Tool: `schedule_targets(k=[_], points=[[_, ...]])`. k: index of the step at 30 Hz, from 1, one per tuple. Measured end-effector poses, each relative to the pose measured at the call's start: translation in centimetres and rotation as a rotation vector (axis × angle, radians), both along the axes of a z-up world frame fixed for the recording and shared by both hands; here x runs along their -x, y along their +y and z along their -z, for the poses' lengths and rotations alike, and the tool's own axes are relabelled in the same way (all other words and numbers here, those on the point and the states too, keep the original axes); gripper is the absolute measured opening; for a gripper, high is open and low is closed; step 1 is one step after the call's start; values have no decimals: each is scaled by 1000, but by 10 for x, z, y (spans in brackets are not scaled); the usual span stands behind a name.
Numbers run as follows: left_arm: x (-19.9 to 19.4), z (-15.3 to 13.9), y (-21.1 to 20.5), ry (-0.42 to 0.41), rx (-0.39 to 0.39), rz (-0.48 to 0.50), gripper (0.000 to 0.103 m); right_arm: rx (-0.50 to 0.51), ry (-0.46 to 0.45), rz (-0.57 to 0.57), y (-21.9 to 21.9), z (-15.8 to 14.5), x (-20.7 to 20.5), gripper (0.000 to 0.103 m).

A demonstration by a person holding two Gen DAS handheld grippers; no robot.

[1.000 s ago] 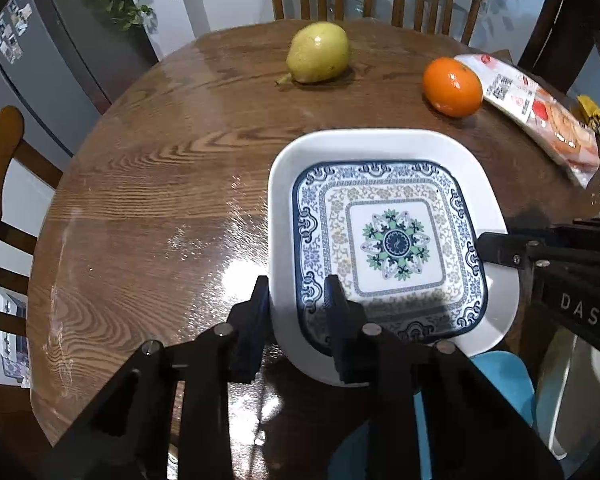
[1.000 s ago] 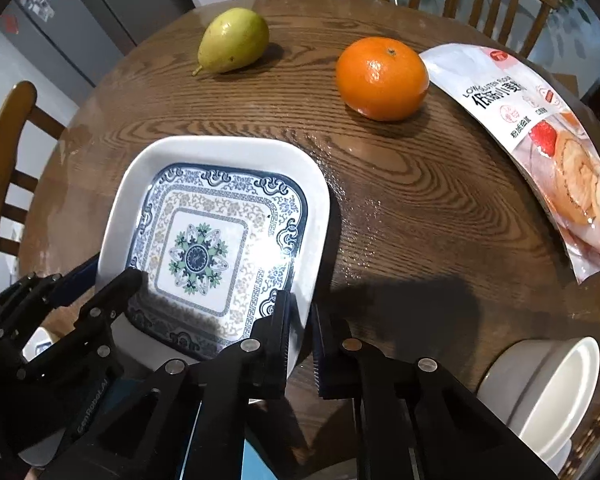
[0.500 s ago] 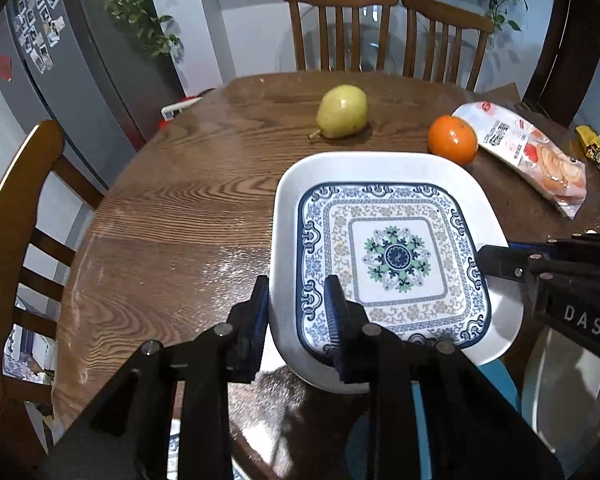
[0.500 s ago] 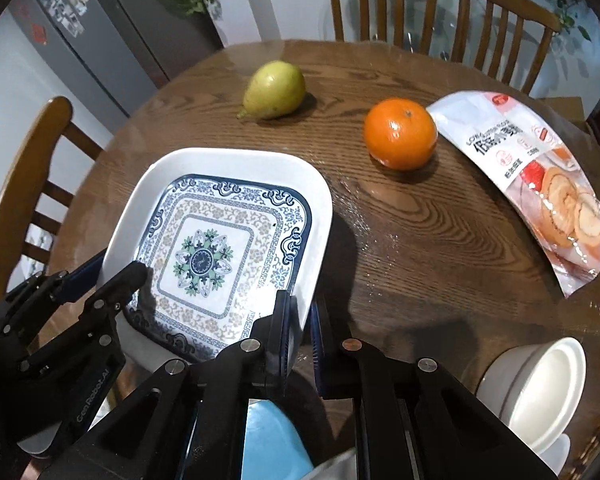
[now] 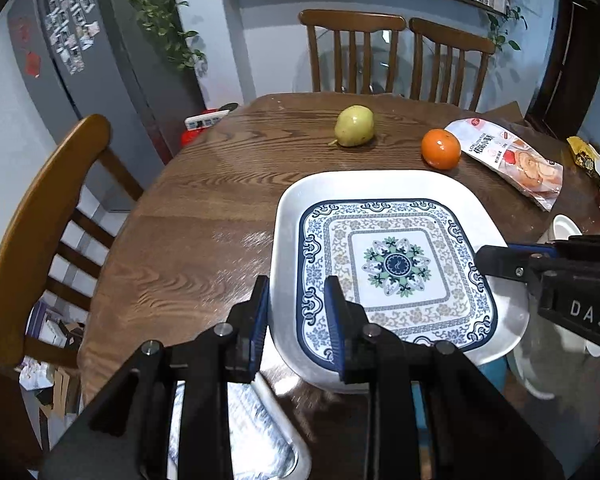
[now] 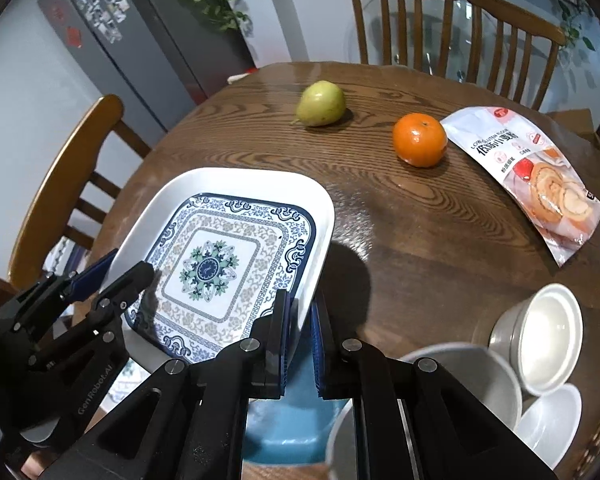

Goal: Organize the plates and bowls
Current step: 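Carry the second patterned plate with both grippers and lower it onto the first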

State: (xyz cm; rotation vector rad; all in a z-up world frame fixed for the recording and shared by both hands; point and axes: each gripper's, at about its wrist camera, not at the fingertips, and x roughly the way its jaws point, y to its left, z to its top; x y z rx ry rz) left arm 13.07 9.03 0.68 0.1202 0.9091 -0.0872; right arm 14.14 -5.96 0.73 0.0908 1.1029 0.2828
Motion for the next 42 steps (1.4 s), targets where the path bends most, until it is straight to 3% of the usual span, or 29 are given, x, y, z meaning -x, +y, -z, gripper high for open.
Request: schedule_targets(k=[10,23,34,42], points=[[46,-4,45,-21,-16,-131,25,-3,-15,-126,52,-1,36,12],[81,30,106,53,-10,-295,25,-3,41,-281,125,26,64,12],[87,65,129,127,-1,-342,25,43,97,-336,153,63,68,12],[92,75,128,150,24,-342,25,104,75,-350,159,69,64,12]])
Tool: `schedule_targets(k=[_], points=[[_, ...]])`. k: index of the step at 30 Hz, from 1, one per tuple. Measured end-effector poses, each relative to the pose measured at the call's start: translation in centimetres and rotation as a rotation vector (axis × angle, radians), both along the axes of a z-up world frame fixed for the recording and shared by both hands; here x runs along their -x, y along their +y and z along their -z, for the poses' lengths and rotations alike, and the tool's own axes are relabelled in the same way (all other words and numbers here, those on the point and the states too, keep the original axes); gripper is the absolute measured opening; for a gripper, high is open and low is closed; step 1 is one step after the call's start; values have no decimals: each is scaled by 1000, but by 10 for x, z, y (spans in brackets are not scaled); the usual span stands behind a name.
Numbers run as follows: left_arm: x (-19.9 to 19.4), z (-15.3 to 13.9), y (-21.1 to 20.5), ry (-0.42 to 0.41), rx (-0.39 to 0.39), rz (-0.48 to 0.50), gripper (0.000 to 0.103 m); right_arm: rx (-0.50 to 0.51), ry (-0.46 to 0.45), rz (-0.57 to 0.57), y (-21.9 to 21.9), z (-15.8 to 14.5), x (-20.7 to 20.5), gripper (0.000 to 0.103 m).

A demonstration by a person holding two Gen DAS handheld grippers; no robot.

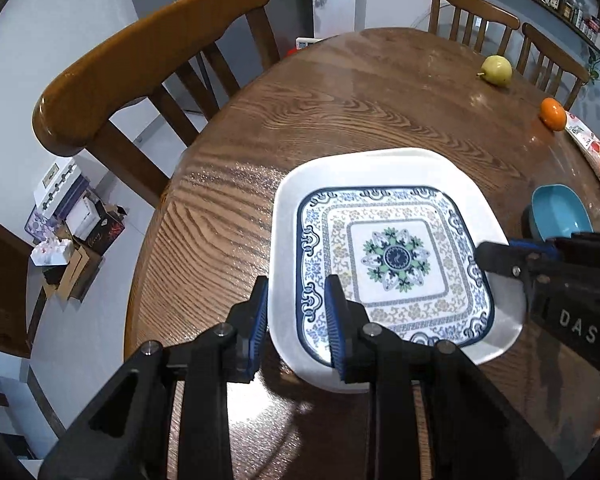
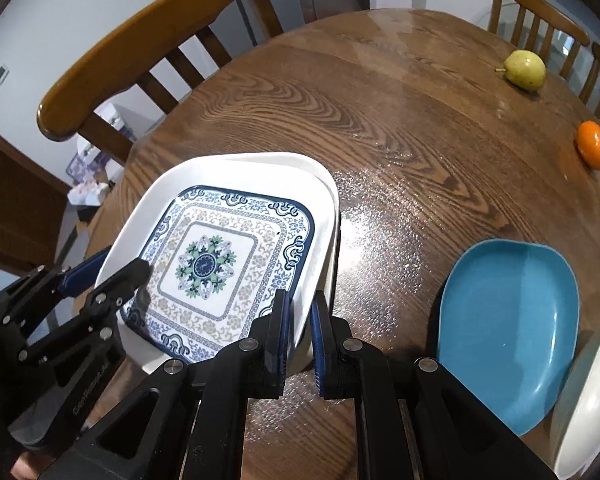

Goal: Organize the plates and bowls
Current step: 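Carry the second patterned plate with both grippers and lower it onto the first, then open both grippers and release the stacked plate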

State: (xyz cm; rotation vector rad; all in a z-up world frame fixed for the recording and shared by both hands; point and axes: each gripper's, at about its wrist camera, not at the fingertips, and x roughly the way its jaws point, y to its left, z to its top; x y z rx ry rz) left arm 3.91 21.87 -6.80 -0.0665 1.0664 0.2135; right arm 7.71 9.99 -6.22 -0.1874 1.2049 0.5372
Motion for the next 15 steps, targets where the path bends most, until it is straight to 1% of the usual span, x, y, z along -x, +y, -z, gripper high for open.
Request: schedule_targets(k=[6,8,13,15], points=[[4,3,-5,6,5,8,25,44,-50,-2,4,-3,-3,12],[3,4,-6,8,7,17,27,61,-67,2,5,-3,-4,12],[5,-1,-13,-18,-3,35,27,61,-69,12,3,-3,-6,12],[5,-4,-15,-27,-9,37,27,68,-83,16,3,-6,-5,12]])
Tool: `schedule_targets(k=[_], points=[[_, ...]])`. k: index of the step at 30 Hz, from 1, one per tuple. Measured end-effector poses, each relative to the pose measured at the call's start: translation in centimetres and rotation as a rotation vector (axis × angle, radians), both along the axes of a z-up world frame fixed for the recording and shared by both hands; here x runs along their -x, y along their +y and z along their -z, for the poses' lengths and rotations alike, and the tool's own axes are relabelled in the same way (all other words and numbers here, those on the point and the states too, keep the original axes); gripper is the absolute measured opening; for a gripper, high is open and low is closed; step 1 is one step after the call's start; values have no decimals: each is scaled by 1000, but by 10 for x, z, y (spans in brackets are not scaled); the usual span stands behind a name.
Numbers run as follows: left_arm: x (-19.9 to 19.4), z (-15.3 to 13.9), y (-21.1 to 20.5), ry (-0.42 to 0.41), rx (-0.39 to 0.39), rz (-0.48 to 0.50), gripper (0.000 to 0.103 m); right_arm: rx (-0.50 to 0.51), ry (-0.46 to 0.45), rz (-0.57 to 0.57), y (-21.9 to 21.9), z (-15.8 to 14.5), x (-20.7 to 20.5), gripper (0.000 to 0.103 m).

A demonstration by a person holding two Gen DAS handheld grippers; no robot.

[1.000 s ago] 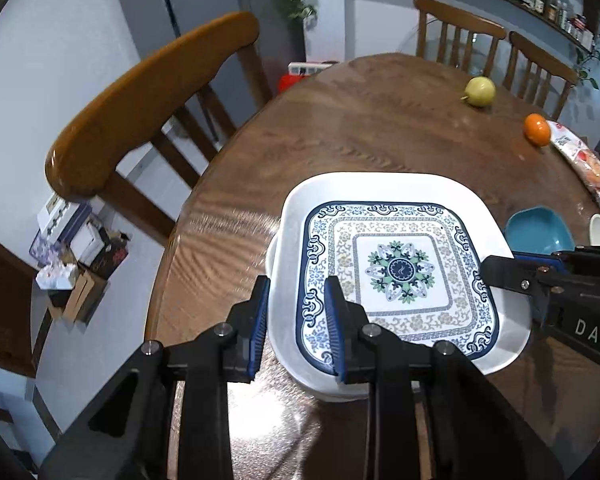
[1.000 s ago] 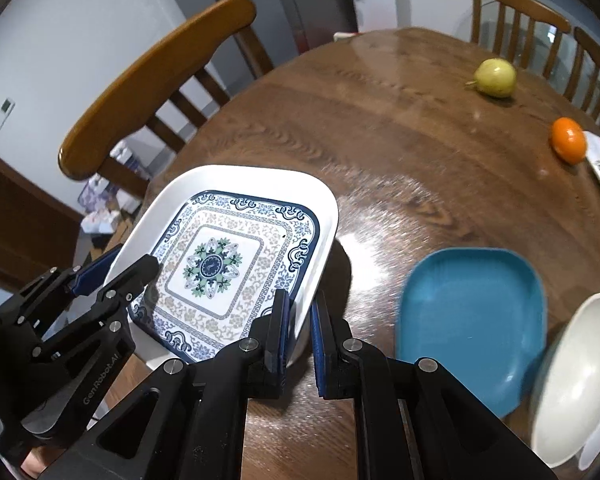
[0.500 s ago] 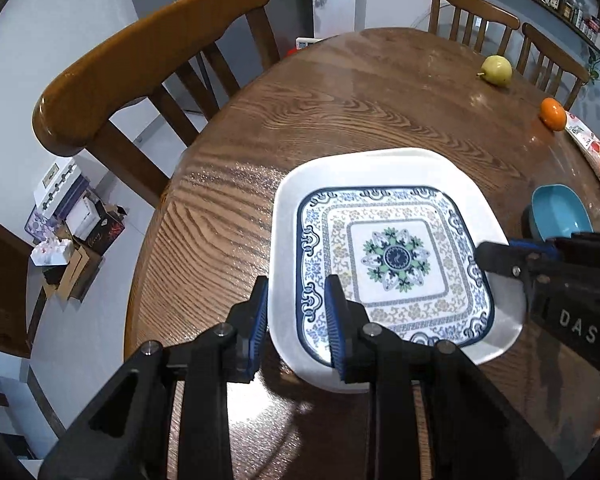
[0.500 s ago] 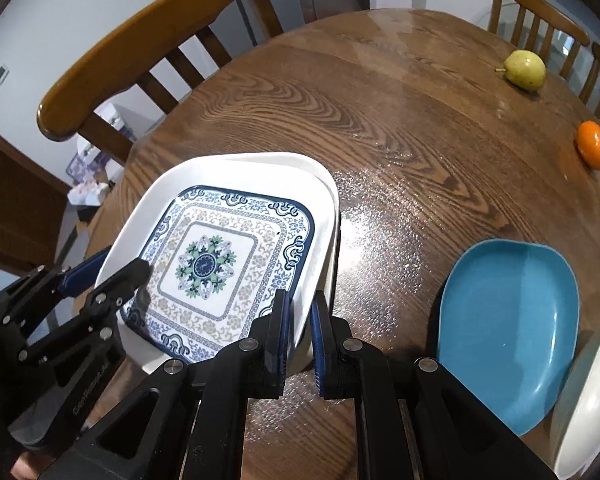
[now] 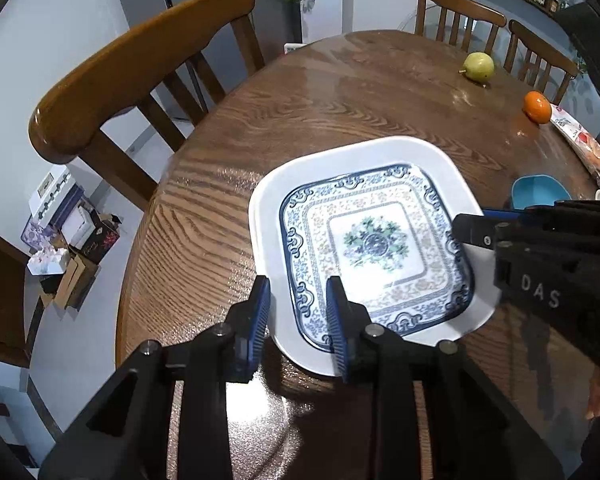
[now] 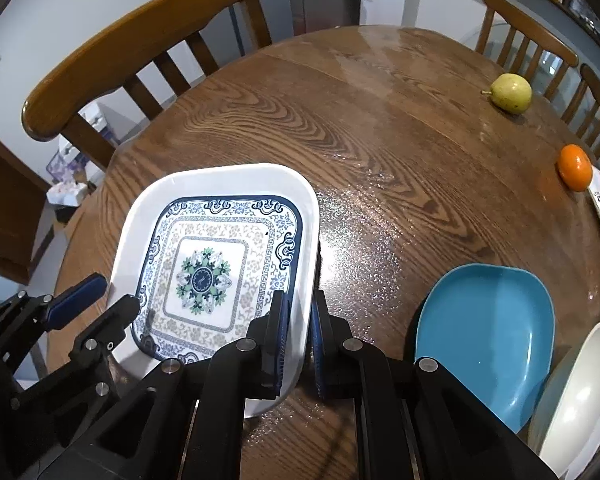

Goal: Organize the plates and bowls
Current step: 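Open both grippers and release the stacked plate, then move both grippers back toward the teal square plate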

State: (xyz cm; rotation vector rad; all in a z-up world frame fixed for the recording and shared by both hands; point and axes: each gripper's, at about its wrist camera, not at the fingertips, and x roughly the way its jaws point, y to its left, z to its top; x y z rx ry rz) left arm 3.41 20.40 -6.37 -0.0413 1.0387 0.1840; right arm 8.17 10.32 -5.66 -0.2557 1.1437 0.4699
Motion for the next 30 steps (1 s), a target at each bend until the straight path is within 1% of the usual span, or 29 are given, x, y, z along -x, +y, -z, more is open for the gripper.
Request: schedule_targets(k=[2,3,4,7,8,9,10,11,12,13,15,17,20,21,22,24,28,30], points=[[2,-3,-1,-12,-5,-1,37,-5,-7,0,0,-2,1,12],[3,-5,-1,-17,-7,0,46,-19,-16,-1,-1,-6,2,12],[4,-7,-2,-25,-8,2,51,-35,-32,4,-4,-12,4,12],[8,-15,-7,-48,-14,10,54,-57,-60,11,-12,-25,8,15],[9,-18,-8,-53,-12,13,58,-68,-63,14,-15,-29,10,16],[11,-21,-10,-62,-10,19,60,-84,-65,17,-19,-33,12,19],[13,-26,-13,-74,-12,26,66,-104,-67,20,-24,-38,15,25],[15,-29,-15,-84,-14,31,72,-116,-69,23,-28,-41,17,29],[15,-32,-17,-92,-14,37,74,-130,-75,27,-33,-45,21,36],[17,-35,-19,-100,-14,44,76,-138,-81,29,-37,-48,24,40],[20,-42,-25,-114,-15,58,79,-144,-88,34,-42,-51,27,42],[22,-47,-31,-127,-12,72,82,-164,-98,48,-56,-59,38,42],[25,-54,-40,-139,-12,92,90,-187,-104,72,-75,-66,48,43],[26,-56,-44,-142,-11,101,93,-187,-104,72,-75,-66,48,45],[27,-57,-47,-145,-11,108,95,-198,-105,94,-86,-69,53,50],[28,-59,-56,-150,-12,128,96,-213,-109,115,-99,-71,58,54],[28,-60,-72,-141,-5,161,96,-235,-107,161,-122,-73,67,54],[29,-60,-82,-137,-5,177,99,-243,-102,186,-135,-72,72,55]])
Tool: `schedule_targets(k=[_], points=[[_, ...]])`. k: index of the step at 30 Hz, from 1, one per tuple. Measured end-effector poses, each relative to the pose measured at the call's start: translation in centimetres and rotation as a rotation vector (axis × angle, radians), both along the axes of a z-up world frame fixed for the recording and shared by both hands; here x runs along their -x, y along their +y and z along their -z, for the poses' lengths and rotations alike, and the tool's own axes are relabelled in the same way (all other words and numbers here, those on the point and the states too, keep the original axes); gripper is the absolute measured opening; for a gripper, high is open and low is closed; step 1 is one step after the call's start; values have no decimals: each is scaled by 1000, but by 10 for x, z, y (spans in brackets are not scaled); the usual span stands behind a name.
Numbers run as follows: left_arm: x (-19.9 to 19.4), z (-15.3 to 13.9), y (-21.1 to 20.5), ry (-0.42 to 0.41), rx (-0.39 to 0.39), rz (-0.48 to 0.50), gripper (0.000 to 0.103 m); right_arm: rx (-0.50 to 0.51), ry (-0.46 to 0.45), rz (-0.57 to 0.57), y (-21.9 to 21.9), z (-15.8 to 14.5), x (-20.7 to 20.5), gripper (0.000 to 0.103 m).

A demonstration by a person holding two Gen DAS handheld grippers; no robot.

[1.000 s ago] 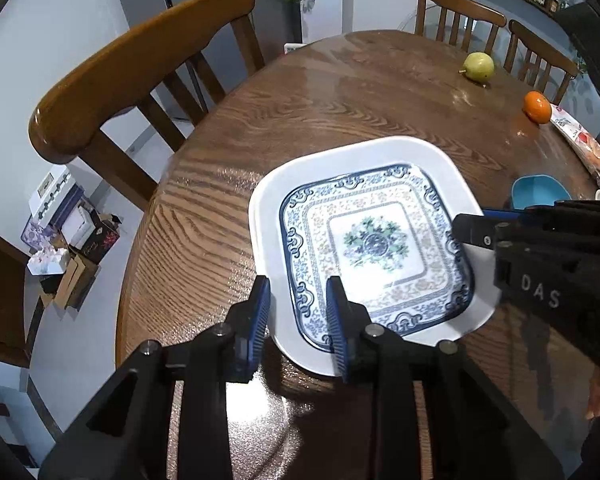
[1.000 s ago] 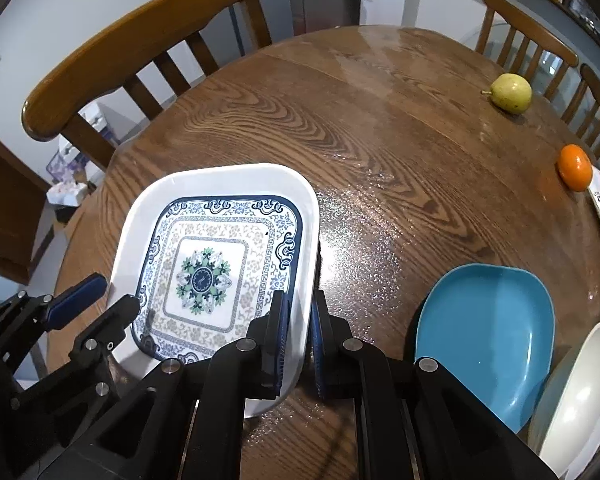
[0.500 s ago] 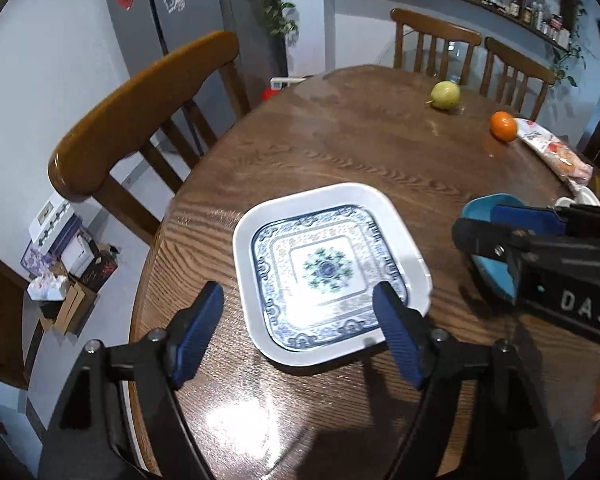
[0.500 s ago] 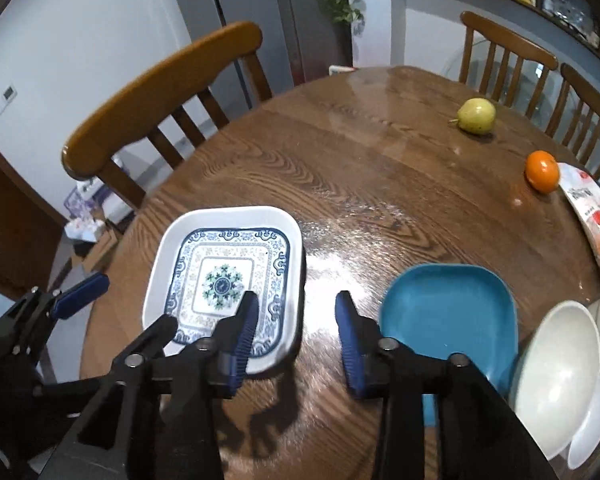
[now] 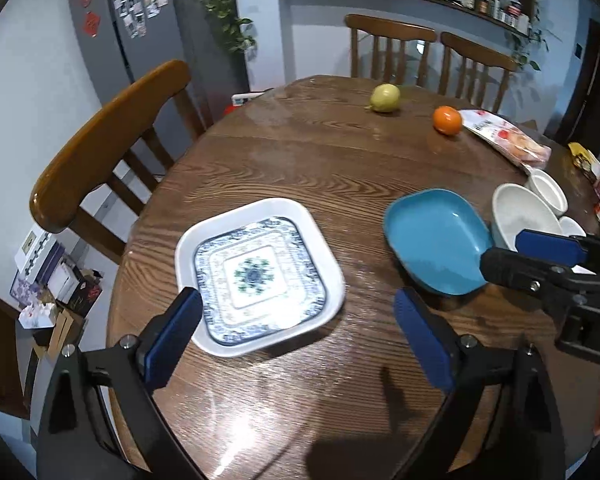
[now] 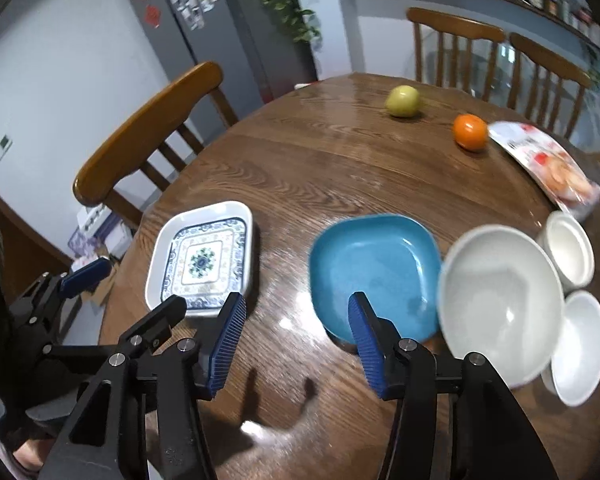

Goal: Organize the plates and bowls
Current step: 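Move both grippers back toward the teal square plate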

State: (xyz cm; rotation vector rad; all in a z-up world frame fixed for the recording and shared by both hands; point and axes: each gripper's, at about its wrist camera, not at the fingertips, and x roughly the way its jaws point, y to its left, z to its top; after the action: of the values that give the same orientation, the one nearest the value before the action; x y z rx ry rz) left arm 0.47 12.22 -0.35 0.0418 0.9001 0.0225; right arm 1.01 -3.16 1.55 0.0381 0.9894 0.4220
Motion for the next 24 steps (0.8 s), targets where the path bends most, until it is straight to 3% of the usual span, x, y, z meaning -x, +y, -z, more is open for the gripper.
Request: schedule_targets(k=[1,12,24], points=[[0,0,-4,3,-1,6,102,-6,3,13,-6,1,2,55],[8,2,-50,13,-11,91,102,-34,31,120,-63,9,23,55],[4,9,-72,23,-9,132,102,-77,61,152,-84,22,36,55]])
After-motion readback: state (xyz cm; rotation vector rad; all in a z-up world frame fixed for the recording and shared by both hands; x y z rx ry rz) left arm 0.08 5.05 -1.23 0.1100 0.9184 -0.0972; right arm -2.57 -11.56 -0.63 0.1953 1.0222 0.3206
